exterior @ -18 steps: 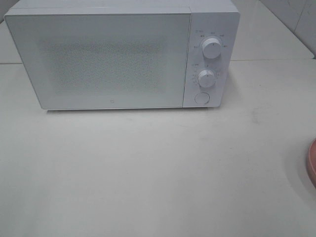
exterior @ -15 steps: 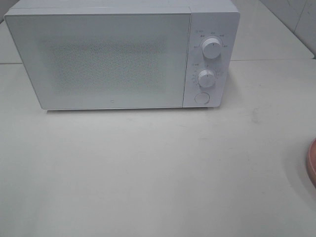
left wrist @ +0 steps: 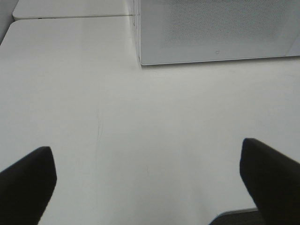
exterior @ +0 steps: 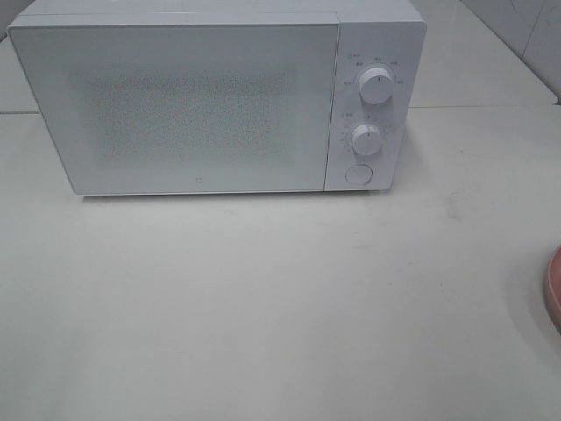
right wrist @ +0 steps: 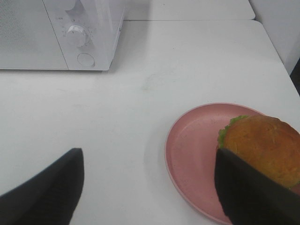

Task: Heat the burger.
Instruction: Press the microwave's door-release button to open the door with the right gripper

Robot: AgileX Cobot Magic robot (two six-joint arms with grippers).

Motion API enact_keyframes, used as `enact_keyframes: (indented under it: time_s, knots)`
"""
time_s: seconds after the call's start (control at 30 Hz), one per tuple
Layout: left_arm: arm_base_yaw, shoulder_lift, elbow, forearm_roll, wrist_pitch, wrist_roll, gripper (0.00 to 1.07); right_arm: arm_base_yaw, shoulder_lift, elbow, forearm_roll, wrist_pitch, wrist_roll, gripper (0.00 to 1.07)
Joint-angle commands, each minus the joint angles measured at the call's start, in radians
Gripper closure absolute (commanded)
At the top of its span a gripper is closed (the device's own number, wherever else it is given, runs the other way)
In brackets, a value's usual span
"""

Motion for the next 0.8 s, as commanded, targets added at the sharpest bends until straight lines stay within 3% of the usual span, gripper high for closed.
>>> enact_keyframes:
  time_s: [0.03,0.8]
  knots:
    - [-0.001,-0.017,0.000,-0.009,-0.012,-0.001,0.07,-0.007,-0.014,-0.022,-0.001,-0.024,-0.008,0.32]
    - [-0.001,-0.017,0.000,-0.009,-0.012,-0.001,0.07,-0.007,0.383,-0.046,0.002,-0.326,-0.008,0.32]
